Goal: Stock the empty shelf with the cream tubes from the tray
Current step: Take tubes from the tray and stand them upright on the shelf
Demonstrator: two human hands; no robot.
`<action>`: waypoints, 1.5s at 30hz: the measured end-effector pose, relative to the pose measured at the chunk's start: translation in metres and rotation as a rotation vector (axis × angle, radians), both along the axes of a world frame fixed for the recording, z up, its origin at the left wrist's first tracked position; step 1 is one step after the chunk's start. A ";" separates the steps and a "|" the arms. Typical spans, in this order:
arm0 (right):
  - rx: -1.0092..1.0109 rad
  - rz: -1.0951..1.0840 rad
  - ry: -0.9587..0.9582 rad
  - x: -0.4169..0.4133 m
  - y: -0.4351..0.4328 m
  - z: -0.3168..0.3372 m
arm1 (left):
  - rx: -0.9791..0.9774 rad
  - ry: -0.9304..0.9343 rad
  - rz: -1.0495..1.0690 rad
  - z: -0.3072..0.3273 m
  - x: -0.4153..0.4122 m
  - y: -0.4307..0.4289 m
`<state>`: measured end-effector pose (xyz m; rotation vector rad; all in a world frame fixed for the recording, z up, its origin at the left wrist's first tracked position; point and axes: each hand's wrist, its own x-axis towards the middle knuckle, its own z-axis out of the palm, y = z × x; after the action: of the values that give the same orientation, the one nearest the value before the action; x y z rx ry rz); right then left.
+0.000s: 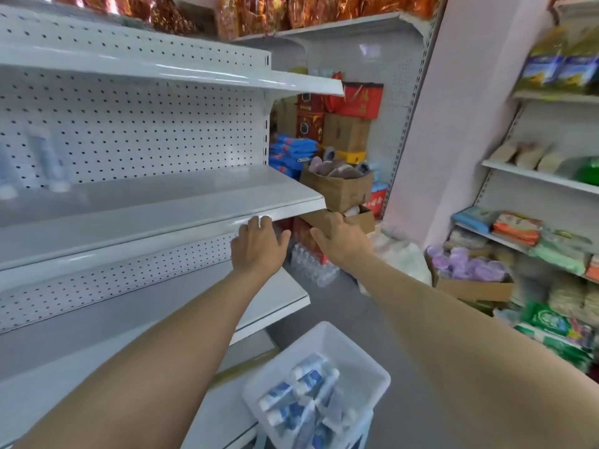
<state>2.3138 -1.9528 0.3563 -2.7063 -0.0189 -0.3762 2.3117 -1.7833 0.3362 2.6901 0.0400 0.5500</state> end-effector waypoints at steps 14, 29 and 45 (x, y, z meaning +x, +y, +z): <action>-0.024 0.080 0.407 0.153 -0.123 -0.194 | -0.058 0.382 0.135 -0.205 0.112 -0.095; -0.007 0.182 1.117 0.118 -0.136 -0.490 | -0.186 1.015 0.227 -0.478 0.063 -0.087; -0.230 0.352 1.262 0.113 -0.153 -0.582 | -0.099 1.283 0.169 -0.567 0.020 -0.095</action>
<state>2.4272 -2.1059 -0.2253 -2.5761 -0.1770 1.4807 2.3315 -1.8786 -0.2313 2.4693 0.6046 -1.1387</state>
